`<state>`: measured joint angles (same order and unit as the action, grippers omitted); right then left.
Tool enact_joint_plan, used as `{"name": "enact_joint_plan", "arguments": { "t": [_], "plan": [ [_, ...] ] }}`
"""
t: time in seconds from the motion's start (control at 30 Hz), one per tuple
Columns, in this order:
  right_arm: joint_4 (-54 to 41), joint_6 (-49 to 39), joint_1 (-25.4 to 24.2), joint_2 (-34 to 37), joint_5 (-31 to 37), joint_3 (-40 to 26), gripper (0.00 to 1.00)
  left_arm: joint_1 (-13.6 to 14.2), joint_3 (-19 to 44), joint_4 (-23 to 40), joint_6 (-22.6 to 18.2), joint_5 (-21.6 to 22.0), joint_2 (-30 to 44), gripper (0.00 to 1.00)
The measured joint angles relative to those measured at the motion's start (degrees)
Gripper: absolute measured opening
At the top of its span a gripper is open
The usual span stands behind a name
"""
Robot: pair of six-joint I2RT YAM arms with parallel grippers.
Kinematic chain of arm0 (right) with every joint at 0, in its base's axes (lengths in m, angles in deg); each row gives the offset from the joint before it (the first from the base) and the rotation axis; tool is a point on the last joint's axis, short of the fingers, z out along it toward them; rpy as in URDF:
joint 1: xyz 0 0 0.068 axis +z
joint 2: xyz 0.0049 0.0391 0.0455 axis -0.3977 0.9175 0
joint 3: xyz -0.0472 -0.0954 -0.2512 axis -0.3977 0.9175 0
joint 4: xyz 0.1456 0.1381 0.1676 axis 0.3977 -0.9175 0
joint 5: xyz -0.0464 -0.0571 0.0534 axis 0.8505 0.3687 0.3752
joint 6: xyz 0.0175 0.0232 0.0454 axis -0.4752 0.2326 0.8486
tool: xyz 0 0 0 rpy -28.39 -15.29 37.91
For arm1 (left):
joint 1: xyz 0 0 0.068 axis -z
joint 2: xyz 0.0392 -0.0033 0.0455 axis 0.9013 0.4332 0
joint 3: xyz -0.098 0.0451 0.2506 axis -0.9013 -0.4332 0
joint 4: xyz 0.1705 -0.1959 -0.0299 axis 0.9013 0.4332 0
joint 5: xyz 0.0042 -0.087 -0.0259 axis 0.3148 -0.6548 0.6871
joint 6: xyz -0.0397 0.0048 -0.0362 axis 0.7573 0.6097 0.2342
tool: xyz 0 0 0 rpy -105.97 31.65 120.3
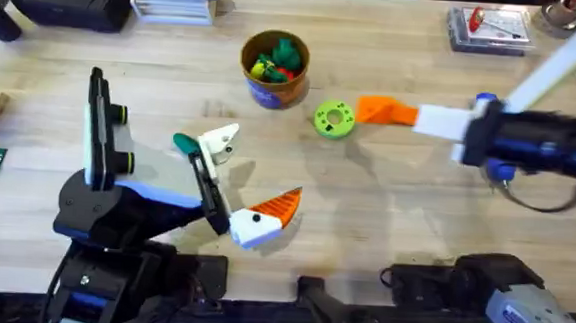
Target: Pick up the gripper from the table and insert it into the empty holder that is missing its gripper. Then pick up a screw, insert it into the mounting hole, and use the screwdriver to tighten it. Finally, clean up the table by picking up the vegetable and placing it into the bucket.
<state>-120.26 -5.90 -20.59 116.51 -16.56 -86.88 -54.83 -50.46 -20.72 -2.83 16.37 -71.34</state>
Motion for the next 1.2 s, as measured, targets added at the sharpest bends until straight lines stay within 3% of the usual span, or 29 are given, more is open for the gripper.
{"name": "enact_joint_plan", "arguments": {
  "t": [0.2, 0.77, 1.2],
  "plan": [
    [13.0, 18.5, 3.1, 5.5, -9.8, 9.6, 0.009, 0.0, 0.0, 0.0, 0.0, 0.0, 0.0, 0.987],
    [48.1, 47.5, 21.3, 31.2, -17.1, 10.0, 0.009, 0.0, 0.0, 0.0, 0.0, 0.0, 0.0, 0.987],
    [70.0, 61.2, 23.9, 42.8, -25.3, 10.0, 0.009, -0.1, 0.0, -0.1, -0.1, 0.6, 0.0, 0.986]
  ]
}}
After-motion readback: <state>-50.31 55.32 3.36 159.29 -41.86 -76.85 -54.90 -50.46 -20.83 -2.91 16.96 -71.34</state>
